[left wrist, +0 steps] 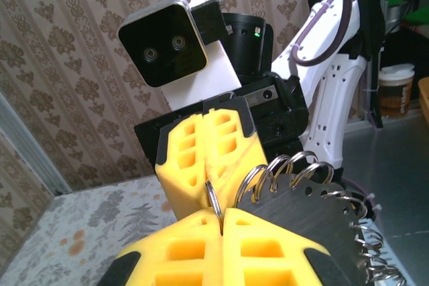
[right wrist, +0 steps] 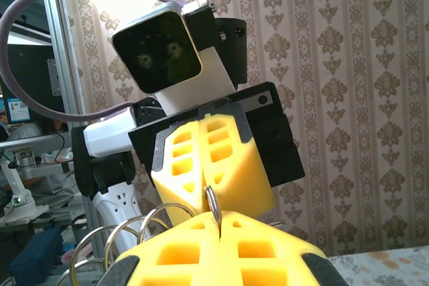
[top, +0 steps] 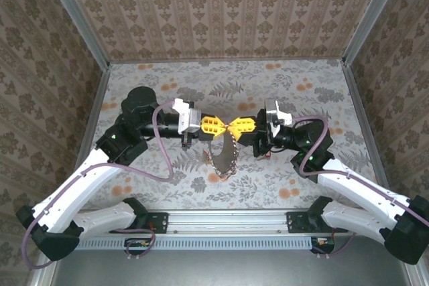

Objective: Put the keys on the keyring

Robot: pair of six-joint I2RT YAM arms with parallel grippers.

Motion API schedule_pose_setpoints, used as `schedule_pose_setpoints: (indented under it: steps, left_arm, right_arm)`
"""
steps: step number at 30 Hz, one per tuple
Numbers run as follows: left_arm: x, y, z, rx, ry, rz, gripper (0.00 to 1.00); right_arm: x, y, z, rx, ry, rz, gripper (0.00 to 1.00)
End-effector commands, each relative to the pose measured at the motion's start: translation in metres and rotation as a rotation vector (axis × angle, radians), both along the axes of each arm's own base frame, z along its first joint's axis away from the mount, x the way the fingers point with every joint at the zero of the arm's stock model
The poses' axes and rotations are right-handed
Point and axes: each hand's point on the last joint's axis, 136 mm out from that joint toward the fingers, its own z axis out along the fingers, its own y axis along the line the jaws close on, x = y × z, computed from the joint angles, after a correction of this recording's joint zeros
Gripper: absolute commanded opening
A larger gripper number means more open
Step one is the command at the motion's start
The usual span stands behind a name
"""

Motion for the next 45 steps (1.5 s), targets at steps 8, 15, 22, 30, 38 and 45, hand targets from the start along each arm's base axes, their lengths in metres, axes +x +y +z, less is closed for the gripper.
schedule_pose_setpoints:
  steps: [8,15,22,30,38,45]
  left_arm:
    - [0.001,0.007,-0.012,0.211,-0.093,0.069,0.0]
    - [0.005,-0.002,-0.038,0.406,-0.131,0.069,0.0]
    - [0.004,-0.005,-0.041,0.439,-0.139,0.056,0.0]
    - [0.003,-0.004,-0.043,0.454,-0.133,0.05,0.0]
    - [-0.003,-0.004,-0.04,0.443,-0.133,0.024,0.0]
    - [-0.005,-0.002,-0.037,0.425,-0.136,0.033,0.0]
  right_arm:
    - [0.007,-0.018,-0.023,-0.362,-0.081,-0.231,0.37]
    - [0.002,-0.018,-0.039,-0.502,-0.132,-0.246,0.35]
    - [0.0,-0.006,-0.062,-0.628,-0.172,-0.225,0.27]
    - [0.002,-0.007,-0.068,-0.649,-0.174,-0.238,0.19]
    - [0.006,-0.008,-0.067,-0.648,-0.176,-0.257,0.03]
    - [0.003,-0.005,-0.065,-0.629,-0.18,-0.237,0.0]
